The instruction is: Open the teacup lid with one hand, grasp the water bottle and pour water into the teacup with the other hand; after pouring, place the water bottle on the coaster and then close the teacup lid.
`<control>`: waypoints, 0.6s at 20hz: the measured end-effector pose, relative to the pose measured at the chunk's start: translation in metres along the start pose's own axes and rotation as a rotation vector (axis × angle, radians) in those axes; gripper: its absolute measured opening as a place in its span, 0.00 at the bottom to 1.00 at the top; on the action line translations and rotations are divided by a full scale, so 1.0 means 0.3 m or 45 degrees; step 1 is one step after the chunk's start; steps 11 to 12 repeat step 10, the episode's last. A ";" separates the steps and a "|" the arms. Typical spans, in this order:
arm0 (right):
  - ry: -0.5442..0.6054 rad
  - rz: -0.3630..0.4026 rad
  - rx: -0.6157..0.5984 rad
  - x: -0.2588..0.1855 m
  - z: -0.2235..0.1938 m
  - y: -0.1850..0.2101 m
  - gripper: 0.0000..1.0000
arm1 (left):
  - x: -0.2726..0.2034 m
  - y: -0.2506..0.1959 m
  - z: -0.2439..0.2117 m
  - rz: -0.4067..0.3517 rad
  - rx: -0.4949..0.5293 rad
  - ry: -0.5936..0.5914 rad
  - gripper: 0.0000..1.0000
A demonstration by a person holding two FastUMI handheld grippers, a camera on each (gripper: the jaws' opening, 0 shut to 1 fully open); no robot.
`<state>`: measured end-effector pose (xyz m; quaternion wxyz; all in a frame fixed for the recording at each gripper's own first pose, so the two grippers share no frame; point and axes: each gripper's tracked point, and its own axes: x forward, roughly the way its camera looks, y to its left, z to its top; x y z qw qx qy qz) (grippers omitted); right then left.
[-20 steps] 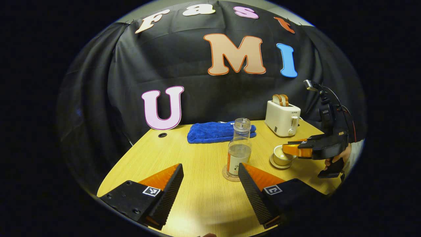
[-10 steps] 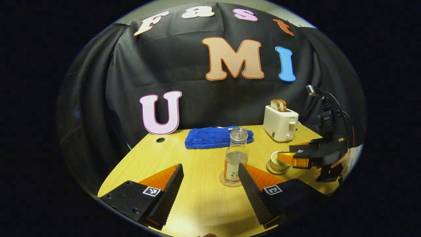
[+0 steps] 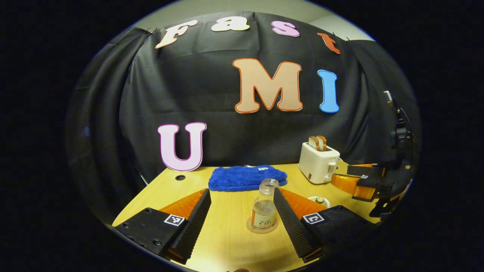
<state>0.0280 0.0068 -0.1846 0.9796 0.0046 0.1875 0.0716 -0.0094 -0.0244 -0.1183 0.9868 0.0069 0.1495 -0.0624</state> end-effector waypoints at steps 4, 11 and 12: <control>-0.108 -0.044 0.031 -0.069 0.125 -0.031 0.98 | 0.013 0.015 0.078 0.006 -0.011 -0.060 0.96; -0.221 -0.135 0.023 -0.186 0.187 -0.064 0.96 | 0.006 0.021 0.167 0.044 0.034 -0.141 0.96; -0.221 -0.135 0.023 -0.186 0.187 -0.064 0.96 | 0.006 0.021 0.167 0.044 0.034 -0.141 0.96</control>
